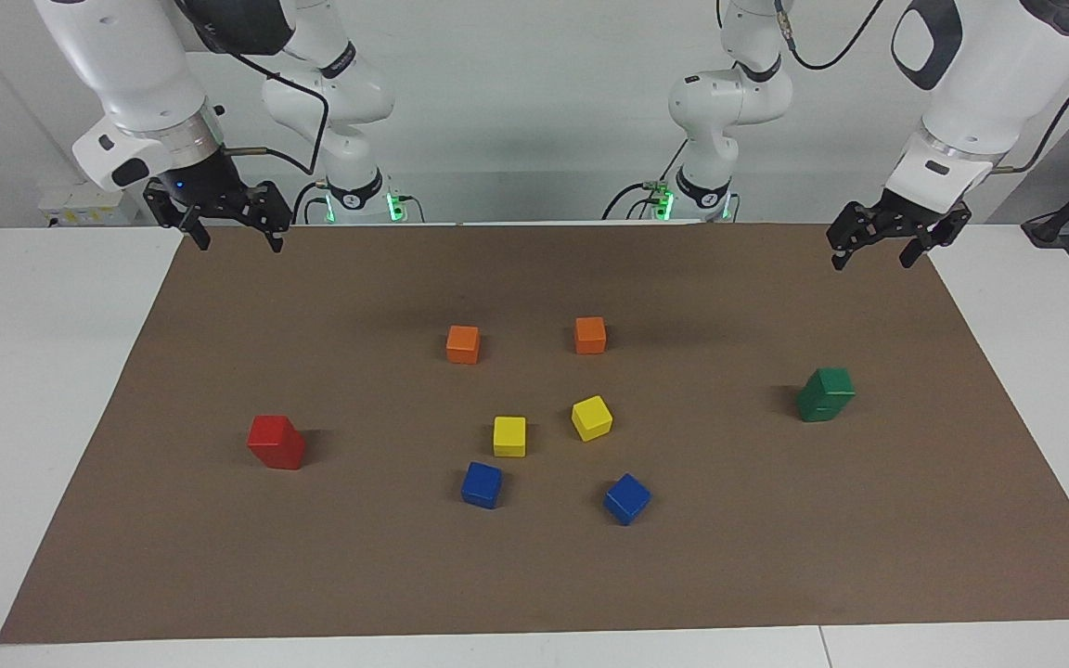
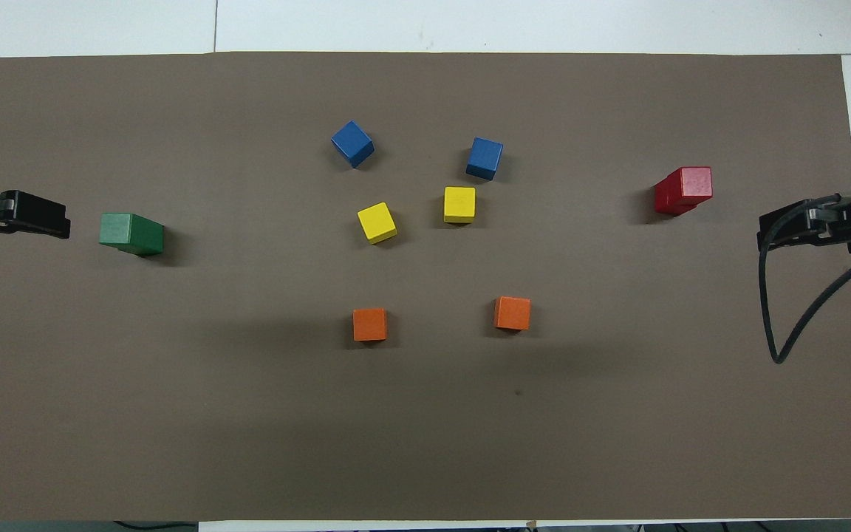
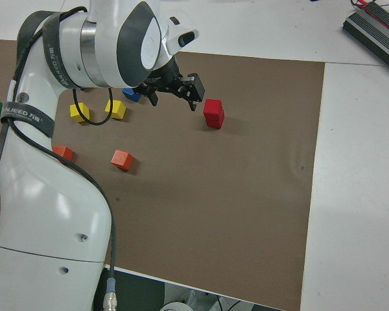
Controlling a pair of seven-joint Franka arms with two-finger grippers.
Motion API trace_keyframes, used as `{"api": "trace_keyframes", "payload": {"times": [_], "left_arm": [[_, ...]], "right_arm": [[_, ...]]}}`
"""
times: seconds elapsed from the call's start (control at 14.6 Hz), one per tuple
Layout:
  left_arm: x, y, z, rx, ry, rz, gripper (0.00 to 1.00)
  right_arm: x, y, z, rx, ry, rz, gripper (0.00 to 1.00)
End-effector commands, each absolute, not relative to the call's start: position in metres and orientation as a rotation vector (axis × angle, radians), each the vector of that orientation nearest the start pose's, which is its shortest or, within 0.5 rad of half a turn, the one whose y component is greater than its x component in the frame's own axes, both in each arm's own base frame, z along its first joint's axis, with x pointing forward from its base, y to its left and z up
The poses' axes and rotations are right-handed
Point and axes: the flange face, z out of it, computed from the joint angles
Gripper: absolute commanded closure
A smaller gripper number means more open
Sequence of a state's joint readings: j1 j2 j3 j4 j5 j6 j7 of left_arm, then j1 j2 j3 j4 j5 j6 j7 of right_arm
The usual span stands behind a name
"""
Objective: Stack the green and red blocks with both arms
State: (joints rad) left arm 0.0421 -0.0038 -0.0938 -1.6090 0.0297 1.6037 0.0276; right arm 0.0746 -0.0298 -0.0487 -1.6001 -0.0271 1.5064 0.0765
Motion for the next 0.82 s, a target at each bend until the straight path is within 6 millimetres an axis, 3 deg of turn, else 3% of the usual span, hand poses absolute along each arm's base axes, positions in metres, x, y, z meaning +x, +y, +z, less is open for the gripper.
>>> {"api": "trace_keyframes", "payload": {"times": [0.0, 0.75], "left_arm": [[0.5529, -0.0303, 0.6137, -3.123, 0.114, -0.034, 0.00], [0.5511, -0.0343, 0.6135, -3.128, 0.121, -0.019, 0.00]], "right_arm": [[0.5348, 0.0081, 0.6236, -3.172, 0.098, 0.078, 0.00], [0.5349, 0.0079, 0.6250, -3.173, 0.099, 0.073, 0.00]]}}
